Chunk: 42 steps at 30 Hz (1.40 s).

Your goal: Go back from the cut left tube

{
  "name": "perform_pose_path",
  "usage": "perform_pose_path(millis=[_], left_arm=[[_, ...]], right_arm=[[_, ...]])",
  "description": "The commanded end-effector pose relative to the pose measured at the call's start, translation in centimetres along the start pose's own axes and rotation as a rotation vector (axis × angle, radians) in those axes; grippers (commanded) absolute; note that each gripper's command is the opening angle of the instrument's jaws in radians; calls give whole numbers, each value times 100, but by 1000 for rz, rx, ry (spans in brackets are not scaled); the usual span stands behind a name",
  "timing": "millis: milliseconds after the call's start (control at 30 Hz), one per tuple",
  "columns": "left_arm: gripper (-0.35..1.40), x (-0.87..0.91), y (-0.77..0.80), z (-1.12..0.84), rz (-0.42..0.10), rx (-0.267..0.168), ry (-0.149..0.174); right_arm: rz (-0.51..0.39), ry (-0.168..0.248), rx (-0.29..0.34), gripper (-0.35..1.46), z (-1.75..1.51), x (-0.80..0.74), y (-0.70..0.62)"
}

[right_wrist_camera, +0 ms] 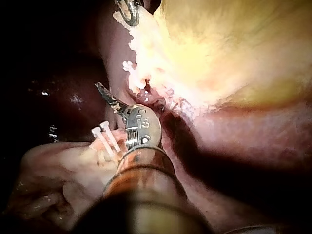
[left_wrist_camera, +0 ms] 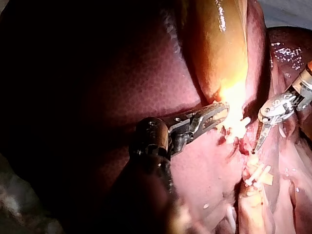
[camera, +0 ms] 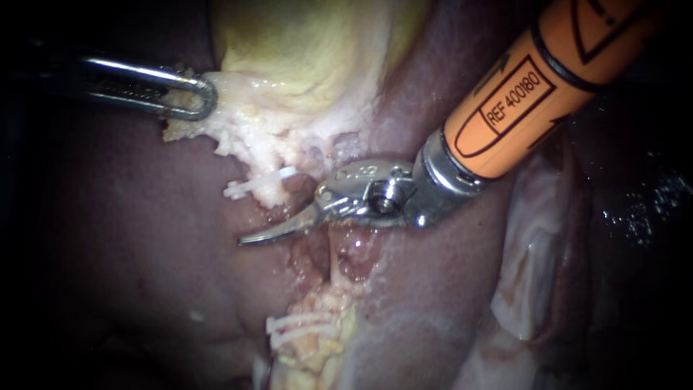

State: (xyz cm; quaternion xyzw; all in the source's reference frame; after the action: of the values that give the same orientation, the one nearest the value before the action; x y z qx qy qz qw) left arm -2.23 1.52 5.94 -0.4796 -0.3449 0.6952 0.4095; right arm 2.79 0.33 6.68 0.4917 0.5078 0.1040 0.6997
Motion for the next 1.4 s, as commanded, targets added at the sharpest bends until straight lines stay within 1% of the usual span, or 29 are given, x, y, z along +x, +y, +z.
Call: perform_pose_path(millis=[33, 67, 100, 167, 200, 300, 400, 467, 500, 533, 567, 600, 667, 700, 800, 833, 900, 933, 1033, 1133, 1233, 1400], left_arm=[[-35, 0, 0, 0, 0, 0, 0], [-35, 0, 0, 0, 0, 0, 0], [-35, 0, 0, 0, 0, 0, 0], [-35, 0, 0, 0, 0, -1, 0], [-35, 0, 0, 0, 0, -1, 0], [-35, 0, 0, 0, 0, -1, 0], [-35, 0, 0, 0, 0, -1, 0], [-35, 0, -1, 0, 0, -1, 0], [-35, 0, -1, 0, 0, -1, 0], [-35, 0, -1, 0, 0, -1, 0], [-35, 0, -1, 0, 0, -1, 0], [-35, 0, -1, -1, 0, -1, 0], [-35, 0, -1, -1, 0, -1, -1], [-35, -1, -2, -2, 0, -1, -1], [-35, -1, -2, -2, 0, -2, -1], [-35, -1, -2, -2, 1, -2, -1], [-35, -1, -2, -2, 1, -2, -1], [-35, -1, -2, -2, 1, -2, -1], [-35, -1, -3, -1, 1, -1, -1], [-35, -1, -3, -1, 1, -1, -1], [-35, -1, -3, 0, 1, -1, 0], [-35, -3, -5, 1, 2, 0, 0]], right_arm=[[15, 4, 2, -3, 1, 0, 0], [27, 12, 8, 46, 1, 1, -1], [26, 19, 7, 86, 2, 1, -1], [37, 46, 10, 126, 5, 3, 0], [36, 56, 10, 133, 6, 4, 1], [41, 66, 10, 142, 9, 5, 1], [41, 66, 8, 142, 9, 4, 0], [40, 75, -7, 142, 7, 2, -1], [39, 83, -28, 142, 5, -2, -3], [39, 85, -52, 142, 2, -5, -5], [38, 87, -90, 142, -1, -10, -8], [20, 80, -154, 143, -4, -17, -12], [-12, 63, -260, 143, -12, -29, -20], [-58, 40, -333, 145, -17, -37, -25], [-144, -27, -452, 145, -34, -55, -34], [-177, -59, -498, 145, -43, -61, -38], [-231, -103, -582, 145, -63, -72, -45], [-242, -116, -604, 145, -71, -76, -48], [-274, -133, -666, 145, -99, -87, -60], [-288, -147, -705, 145, -121, -92, -68], [-300, -162, -727, 145, -134, -94, -71], [-298, -175, -751, 145, -141, -97, -74]])
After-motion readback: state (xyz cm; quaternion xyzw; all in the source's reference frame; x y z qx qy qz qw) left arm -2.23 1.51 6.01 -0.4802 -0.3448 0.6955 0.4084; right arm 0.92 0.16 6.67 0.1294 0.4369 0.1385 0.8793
